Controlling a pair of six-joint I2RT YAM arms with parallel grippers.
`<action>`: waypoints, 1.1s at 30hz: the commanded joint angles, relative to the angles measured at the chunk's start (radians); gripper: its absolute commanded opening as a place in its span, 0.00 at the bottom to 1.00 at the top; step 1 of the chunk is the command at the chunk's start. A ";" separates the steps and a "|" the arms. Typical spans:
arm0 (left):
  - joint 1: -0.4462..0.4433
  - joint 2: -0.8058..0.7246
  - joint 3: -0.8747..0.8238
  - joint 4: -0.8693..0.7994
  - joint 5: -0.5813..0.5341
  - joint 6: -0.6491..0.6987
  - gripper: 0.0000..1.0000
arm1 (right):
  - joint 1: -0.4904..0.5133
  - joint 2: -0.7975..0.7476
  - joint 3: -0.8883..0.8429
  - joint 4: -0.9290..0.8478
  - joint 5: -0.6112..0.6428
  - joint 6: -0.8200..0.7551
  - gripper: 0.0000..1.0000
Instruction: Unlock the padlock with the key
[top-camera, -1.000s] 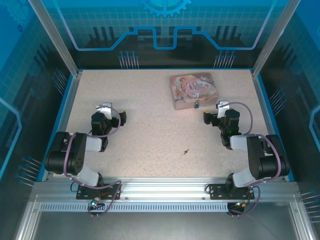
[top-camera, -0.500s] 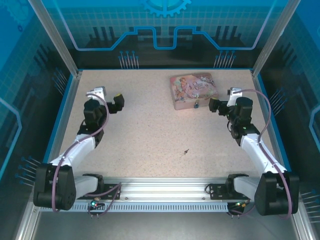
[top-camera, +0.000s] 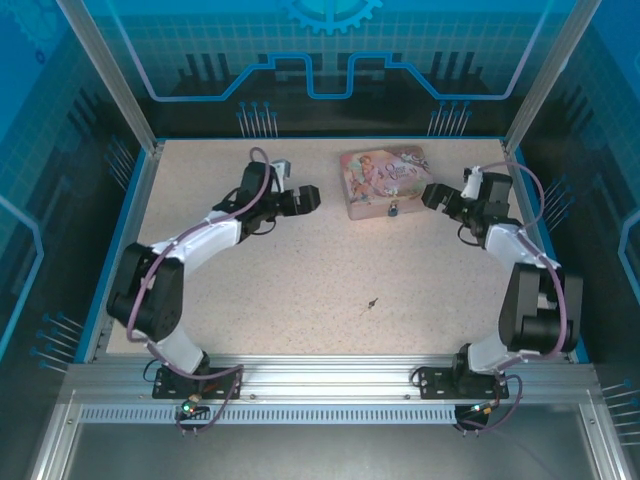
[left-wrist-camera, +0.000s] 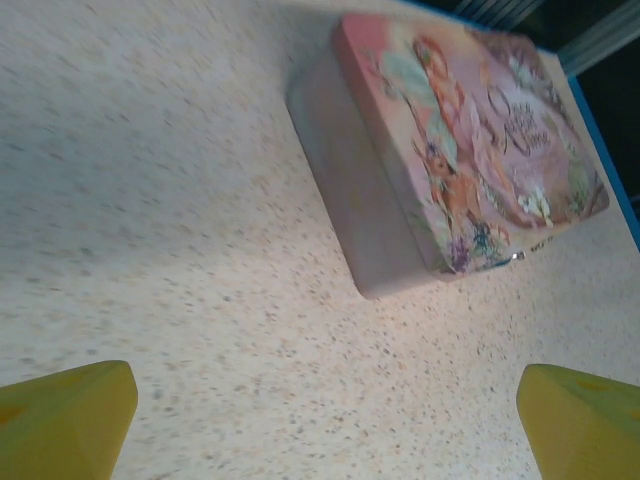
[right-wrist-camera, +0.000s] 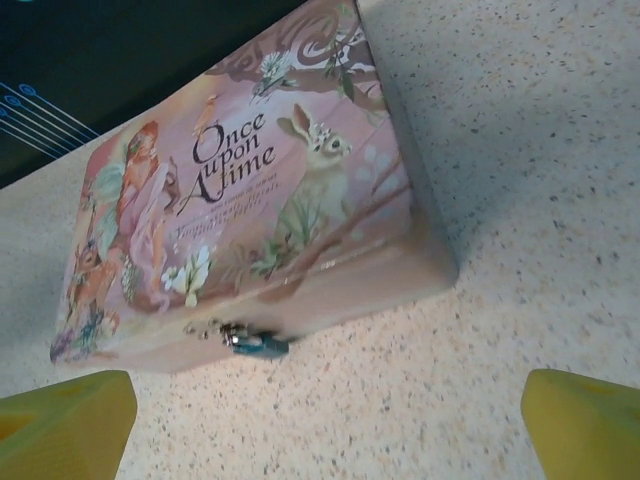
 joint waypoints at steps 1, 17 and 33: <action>-0.025 0.062 0.085 -0.018 0.061 -0.054 0.99 | -0.009 0.085 0.091 -0.002 -0.070 0.030 1.00; -0.073 0.445 0.418 0.003 0.232 -0.159 0.97 | 0.037 0.421 0.412 -0.122 -0.076 -0.015 1.00; -0.095 0.534 0.533 -0.040 0.231 -0.138 0.97 | 0.126 0.335 0.290 -0.068 -0.165 -0.015 0.95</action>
